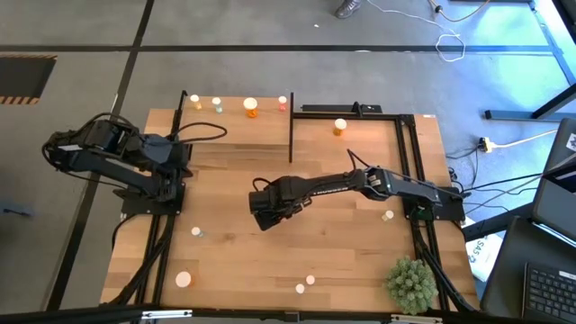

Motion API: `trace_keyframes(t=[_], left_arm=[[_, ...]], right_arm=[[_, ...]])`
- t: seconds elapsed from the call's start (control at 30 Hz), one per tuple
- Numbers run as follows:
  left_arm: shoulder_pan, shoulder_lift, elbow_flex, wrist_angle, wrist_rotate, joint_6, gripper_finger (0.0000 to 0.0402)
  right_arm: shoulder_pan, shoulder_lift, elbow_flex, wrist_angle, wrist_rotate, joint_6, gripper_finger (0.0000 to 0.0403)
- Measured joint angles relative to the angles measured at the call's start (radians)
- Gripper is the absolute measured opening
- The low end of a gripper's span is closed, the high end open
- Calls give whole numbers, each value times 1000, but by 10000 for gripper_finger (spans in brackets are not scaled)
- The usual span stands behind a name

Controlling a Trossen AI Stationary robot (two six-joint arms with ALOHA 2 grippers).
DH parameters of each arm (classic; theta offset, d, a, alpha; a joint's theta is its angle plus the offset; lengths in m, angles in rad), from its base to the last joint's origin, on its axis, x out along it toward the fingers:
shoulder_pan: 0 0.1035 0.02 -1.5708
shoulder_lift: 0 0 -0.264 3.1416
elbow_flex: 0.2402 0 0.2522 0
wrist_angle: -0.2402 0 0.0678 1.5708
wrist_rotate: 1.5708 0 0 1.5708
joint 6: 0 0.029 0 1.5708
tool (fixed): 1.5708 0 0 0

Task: Pick and place medicine bottles onto shelf by color
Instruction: Put the top small red pill bottle on the shelf

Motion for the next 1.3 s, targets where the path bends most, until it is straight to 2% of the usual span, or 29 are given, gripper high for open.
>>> trace_keyframes(t=[0.13,0.6,0.73,1.3], left_arm=[[0,0,0,0,0,0,0],[0,0,0,0,0,0,0],[0,0,0,0,0,0,0],[0,0,0,0,0,0,0]], right_arm=[[-1,0,0,6,25,-2,212],[-1,0,0,13,17,26,212],[-1,0,0,9,-32,20,212],[-1,0,0,-32,-53,-9,212]])
